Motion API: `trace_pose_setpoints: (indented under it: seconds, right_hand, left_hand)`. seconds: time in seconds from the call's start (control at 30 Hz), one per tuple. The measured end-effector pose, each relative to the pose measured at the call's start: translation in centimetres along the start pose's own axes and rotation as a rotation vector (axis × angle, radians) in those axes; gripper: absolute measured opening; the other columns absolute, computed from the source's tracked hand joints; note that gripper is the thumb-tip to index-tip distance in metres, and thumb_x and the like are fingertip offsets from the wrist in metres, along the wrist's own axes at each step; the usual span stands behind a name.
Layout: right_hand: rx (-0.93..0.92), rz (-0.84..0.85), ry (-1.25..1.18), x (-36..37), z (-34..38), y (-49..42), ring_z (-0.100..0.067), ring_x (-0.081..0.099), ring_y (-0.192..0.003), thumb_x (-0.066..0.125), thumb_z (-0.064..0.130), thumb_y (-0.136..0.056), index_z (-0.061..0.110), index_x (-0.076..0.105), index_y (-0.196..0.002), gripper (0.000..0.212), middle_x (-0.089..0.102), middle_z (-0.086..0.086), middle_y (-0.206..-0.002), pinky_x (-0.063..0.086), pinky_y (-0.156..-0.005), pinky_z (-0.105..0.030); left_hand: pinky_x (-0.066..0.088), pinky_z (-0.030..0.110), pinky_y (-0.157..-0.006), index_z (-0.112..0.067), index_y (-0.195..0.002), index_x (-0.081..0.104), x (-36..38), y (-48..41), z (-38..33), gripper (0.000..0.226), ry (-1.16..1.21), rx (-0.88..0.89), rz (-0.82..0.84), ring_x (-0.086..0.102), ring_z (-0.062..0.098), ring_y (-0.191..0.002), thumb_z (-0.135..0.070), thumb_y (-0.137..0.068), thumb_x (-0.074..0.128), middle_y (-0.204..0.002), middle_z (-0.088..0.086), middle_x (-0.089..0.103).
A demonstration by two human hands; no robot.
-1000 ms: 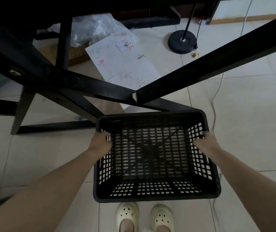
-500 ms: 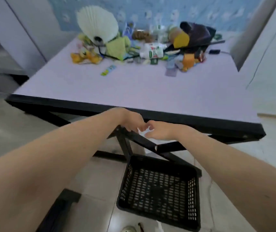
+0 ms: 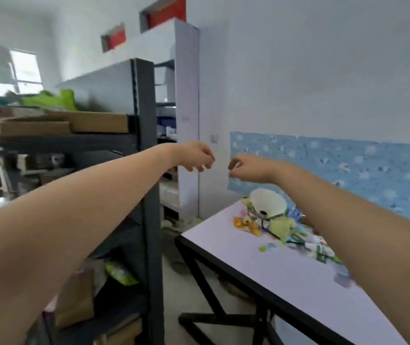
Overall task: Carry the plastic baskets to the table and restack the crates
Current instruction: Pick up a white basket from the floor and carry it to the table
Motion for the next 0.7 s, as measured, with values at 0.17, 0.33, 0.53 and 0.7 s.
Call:
trace_pose_setpoints:
  seconds: [0.17, 0.33, 0.53, 0.7]
  right_hand:
    - [-0.243, 0.016, -0.007, -1.2, 18.1, 1.1, -0.016, 0.048, -0.111, 0.050, 0.026, -0.097, 0.015, 0.047, -0.138, 0.043, 0.051, -0.001, -0.130, 0.038, -0.092, -0.028]
    - [-0.392, 0.150, -0.118, 4.1, 33.9, 2.7, -0.017, 0.051, -0.108, 0.052, 0.034, -0.096, 0.023, 0.043, -0.140, 0.046, 0.049, 0.003, -0.127, 0.050, -0.091, -0.035]
    - [-0.629, 0.275, -0.129, 12.4, 52.2, 5.9, -0.023, 0.053, -0.117, 0.054, 0.032, -0.095, 0.024, 0.043, -0.141, 0.048, 0.049, -0.007, -0.139, 0.045, -0.102, -0.039]
    - [-0.805, 0.322, -0.134, 17.9, 63.3, 7.1, -0.025, 0.046, -0.130, 0.053, 0.032, -0.096, 0.025, 0.038, -0.145, 0.051, 0.041, -0.006, -0.149, 0.037, -0.105, -0.037]
  left_hand:
    - [0.053, 0.038, -0.093, -0.018, -0.120, 0.060, -10.4, 13.0, 8.3, 0.028, -0.121, -0.124, -0.116, 0.065, 0.018, -0.104, -0.024, -0.095, 0.050, -0.113, 0.000, 0.066]
    - [0.051, 0.037, -0.096, -0.020, -0.122, 0.061, -16.5, 28.7, 19.0, 0.031, -0.242, -0.331, -0.189, 0.062, 0.021, -0.105, -0.026, -0.093, 0.052, -0.116, 0.002, 0.062]
    - [0.048, 0.031, -0.076, -0.010, -0.123, 0.060, -22.1, 48.1, 31.2, 0.031, -0.238, -0.605, -0.306, 0.056, 0.020, -0.094, -0.019, -0.095, 0.050, -0.112, 0.009, 0.061]
    - [0.049, 0.028, -0.069, -0.012, -0.127, 0.059, -25.0, 57.7, 38.9, 0.033, -0.183, -0.813, -0.390, 0.057, 0.021, -0.091, -0.021, -0.095, 0.052, -0.111, 0.011, 0.063]
Point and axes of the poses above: each hand's wrist, its own y-axis away from the middle knuckle, its own x-axis out of the palm, z = x × y, the point moved 7 cm from there along -y, towards the middle knuckle
